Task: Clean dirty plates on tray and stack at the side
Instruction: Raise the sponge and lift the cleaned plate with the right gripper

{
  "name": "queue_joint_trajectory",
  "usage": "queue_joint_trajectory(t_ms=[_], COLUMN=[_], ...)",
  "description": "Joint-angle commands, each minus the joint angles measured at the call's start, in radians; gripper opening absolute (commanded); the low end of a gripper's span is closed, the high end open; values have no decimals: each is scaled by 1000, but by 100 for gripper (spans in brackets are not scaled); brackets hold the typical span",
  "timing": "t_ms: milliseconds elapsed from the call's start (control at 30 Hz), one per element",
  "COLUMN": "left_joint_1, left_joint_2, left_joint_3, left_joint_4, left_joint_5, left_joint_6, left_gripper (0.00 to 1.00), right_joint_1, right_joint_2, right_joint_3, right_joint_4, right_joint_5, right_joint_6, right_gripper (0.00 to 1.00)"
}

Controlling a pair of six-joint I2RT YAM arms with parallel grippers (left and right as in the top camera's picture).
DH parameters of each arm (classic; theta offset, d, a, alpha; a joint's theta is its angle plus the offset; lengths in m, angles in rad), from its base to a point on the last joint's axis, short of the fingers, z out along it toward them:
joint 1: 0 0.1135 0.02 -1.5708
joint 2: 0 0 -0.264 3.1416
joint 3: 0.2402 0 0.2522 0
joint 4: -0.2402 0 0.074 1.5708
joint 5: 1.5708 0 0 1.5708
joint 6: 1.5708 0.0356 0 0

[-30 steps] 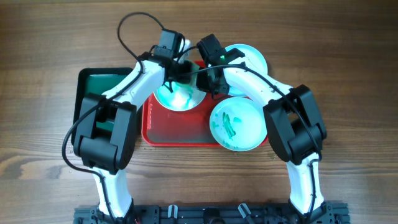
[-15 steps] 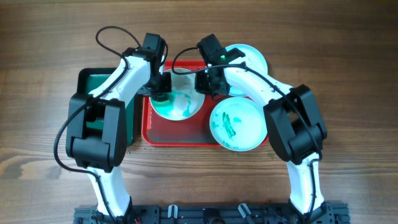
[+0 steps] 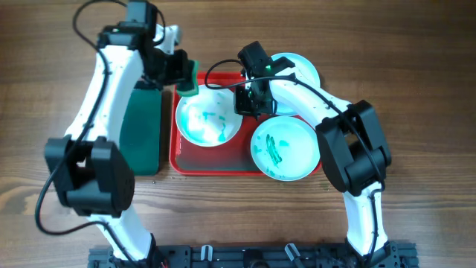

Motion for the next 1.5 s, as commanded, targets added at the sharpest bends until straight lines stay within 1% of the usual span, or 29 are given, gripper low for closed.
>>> queue_joint_trajectory(t_ms=[0, 100, 200, 300, 367, 433, 767, 1033, 1067, 1133, 1367, 1400, 1467], left_joint_1=[3, 3, 3, 3, 3, 3, 3, 3, 3, 3, 3, 3, 3], left_joint_2=[-11, -11, -11, -10, -10, -10, -10, -10, -10, -10, -10, -10, -10], left_joint_3=[0, 0, 0, 0, 0, 0, 0, 0, 0, 0, 0, 0, 0], left_joint_4=[-22, -24, -17, -14, -12, -8, -7, -7, -7, -7, -3, -2, 0], left_joint_5=[18, 3, -7, -60, -89, -90, -91, -91, -91, -91, -90, -91, -94], left_joint_6=[22, 13, -29, -85, -117, -117, -117, -117, -117, -117, -117, -117, -117], left_gripper=[4, 4, 4, 4, 4, 4, 4, 4, 4, 4, 4, 4, 4], right_joint_1=[-8, -17, -14, 15, 53, 99, 359, 449, 454, 461, 460, 460, 451], right_joint_2=[-2, -87, -186, -277, -318, -330, -330, -330, -330, -330, -330, -330, -330], right_joint_3=[11, 11, 11, 11, 11, 11, 11, 11, 11, 11, 11, 11, 11], right_joint_4=[-5, -32, -65, -103, -125, -134, -164, -163, -157, -146, -142, -141, -144], right_joint_5=[-2, 114, 308, 580, 797, 958, 1567, 1813, 1815, 1815, 1807, 1777, 1596], right_joint_6=[-37, -36, -52, -63, -63, -63, -60, -61, -77, -95, -86, -85, -85], right_gripper=[4, 4, 4, 4, 4, 4, 4, 4, 4, 4, 4, 4, 4])
